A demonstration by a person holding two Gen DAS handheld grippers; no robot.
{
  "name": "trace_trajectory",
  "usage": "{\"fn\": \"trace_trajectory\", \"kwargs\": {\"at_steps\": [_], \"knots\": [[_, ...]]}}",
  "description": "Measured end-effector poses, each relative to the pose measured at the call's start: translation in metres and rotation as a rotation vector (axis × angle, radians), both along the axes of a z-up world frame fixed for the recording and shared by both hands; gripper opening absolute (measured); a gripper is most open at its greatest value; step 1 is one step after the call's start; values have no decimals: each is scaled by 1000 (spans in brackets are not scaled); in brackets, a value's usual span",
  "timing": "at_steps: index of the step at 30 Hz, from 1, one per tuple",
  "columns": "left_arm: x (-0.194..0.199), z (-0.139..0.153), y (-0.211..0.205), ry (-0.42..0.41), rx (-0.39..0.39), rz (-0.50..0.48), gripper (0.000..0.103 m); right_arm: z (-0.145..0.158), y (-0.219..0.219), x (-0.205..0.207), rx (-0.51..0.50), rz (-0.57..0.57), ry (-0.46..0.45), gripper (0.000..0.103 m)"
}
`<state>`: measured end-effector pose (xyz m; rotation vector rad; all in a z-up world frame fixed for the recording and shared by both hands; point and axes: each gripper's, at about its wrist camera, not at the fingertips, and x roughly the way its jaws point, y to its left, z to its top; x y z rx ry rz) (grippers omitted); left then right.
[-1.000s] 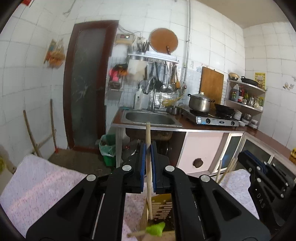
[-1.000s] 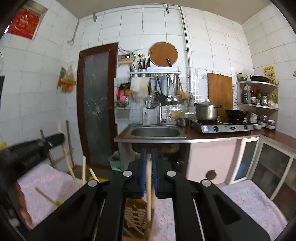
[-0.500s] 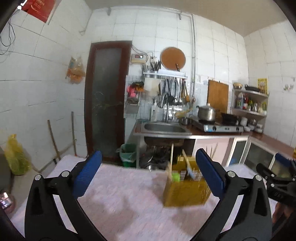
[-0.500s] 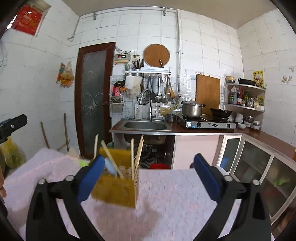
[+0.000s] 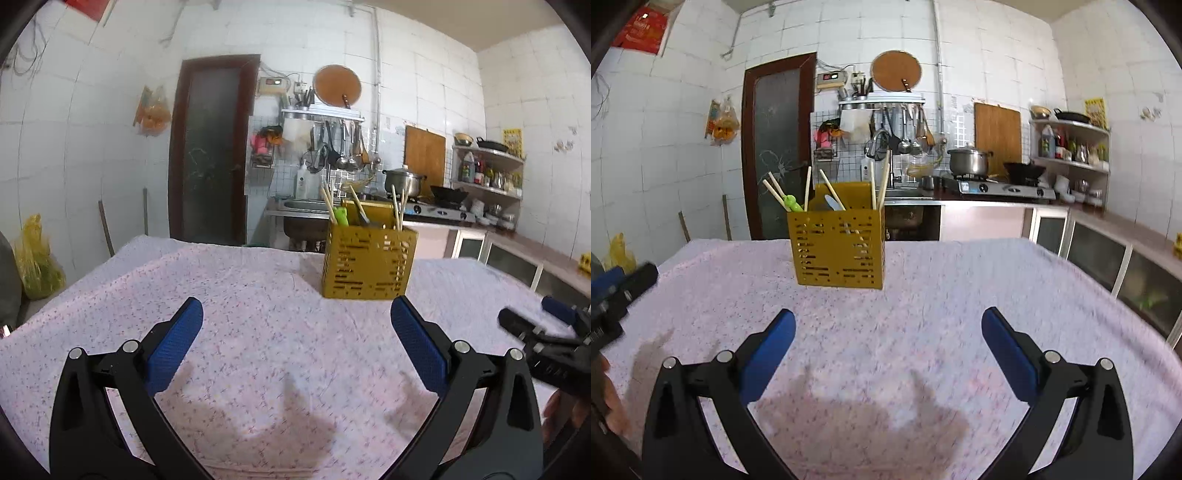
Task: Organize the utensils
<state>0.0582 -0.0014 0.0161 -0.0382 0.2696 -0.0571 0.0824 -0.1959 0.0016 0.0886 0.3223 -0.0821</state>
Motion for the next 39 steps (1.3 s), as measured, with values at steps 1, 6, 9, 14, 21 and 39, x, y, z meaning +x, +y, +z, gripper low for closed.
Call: {"fn": "trace_trajectory", "kwargs": {"at_steps": [1,6,9,14,21,39], "knots": [[0,-4,-1,-1,11,4,98,-2,0,-2,2,-7,-8,98],[-5,-11,5,-3,5,32,98,-8,5,-11,-12,-10,-46,98],[-8,-12,4,-19,15,41,98,-10,9,-16,-18,-6,-72,98],[-10,-14,2,-20,33,43,98,-10,9,-21,-22,-14,-95,98],[-16,-12,-4,-55,60,41,98,-11,11,-23,-38,-25,-94,98],[-18,-10,4,-59,39,54,98,-11,14,-21,-57,-26,-100,98]]}}
